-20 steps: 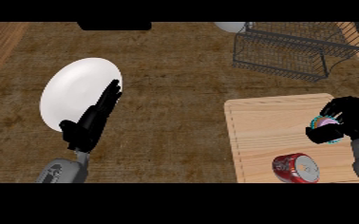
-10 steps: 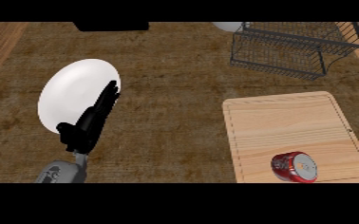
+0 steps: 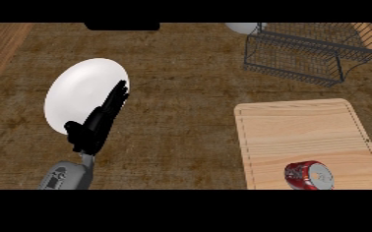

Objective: Pick the cupcake from the cutting board and place it in the tiered basket

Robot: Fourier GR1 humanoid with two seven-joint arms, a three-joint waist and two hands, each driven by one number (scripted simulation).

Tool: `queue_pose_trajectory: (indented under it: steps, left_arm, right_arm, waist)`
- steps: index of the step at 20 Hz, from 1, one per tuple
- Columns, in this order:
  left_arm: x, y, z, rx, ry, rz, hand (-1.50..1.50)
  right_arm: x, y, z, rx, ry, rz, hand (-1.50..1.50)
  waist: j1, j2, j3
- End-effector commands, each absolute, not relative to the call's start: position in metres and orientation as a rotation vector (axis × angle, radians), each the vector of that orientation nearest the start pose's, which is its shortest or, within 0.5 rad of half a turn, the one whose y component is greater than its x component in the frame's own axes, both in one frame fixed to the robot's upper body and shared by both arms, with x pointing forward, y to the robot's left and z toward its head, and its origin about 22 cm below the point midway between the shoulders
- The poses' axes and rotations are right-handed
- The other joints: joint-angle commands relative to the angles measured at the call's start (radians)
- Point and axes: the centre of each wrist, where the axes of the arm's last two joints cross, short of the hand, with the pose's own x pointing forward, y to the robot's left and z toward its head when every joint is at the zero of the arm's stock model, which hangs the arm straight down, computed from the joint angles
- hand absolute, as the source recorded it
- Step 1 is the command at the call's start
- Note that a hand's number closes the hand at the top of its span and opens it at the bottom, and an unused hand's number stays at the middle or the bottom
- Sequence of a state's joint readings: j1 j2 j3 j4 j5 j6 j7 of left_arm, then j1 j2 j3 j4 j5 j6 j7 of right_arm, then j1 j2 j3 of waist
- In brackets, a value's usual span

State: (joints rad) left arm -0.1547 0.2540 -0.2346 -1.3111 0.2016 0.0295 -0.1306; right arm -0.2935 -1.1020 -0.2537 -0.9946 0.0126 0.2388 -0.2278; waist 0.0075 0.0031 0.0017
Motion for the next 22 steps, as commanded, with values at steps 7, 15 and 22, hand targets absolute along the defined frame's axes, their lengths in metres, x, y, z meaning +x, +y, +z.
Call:
queue_pose_trajectory:
  steps: [7,15,22]
  left_arm:
    - [0.273,0.22,-0.021,-0.087,-1.537,-0.261,0.0]
    - [0.271,0.232,-0.013,-0.118,-1.536,-0.26,0.0]
    - [0.277,0.226,-0.011,-0.088,-1.548,-0.25,0.0]
  right_arm:
    - [0.315,-0.486,0.311,-0.859,-1.528,0.503,1.5]
    - [0.375,-0.419,0.323,-0.79,-1.505,0.497,1.5]
    - [0.418,-0.381,0.309,-0.733,-1.465,0.582,1.5]
  waist:
    - [0.03,0.003,-0.003]
    - [0.033,0.004,-0.003]
    - [0.036,0.008,-0.002]
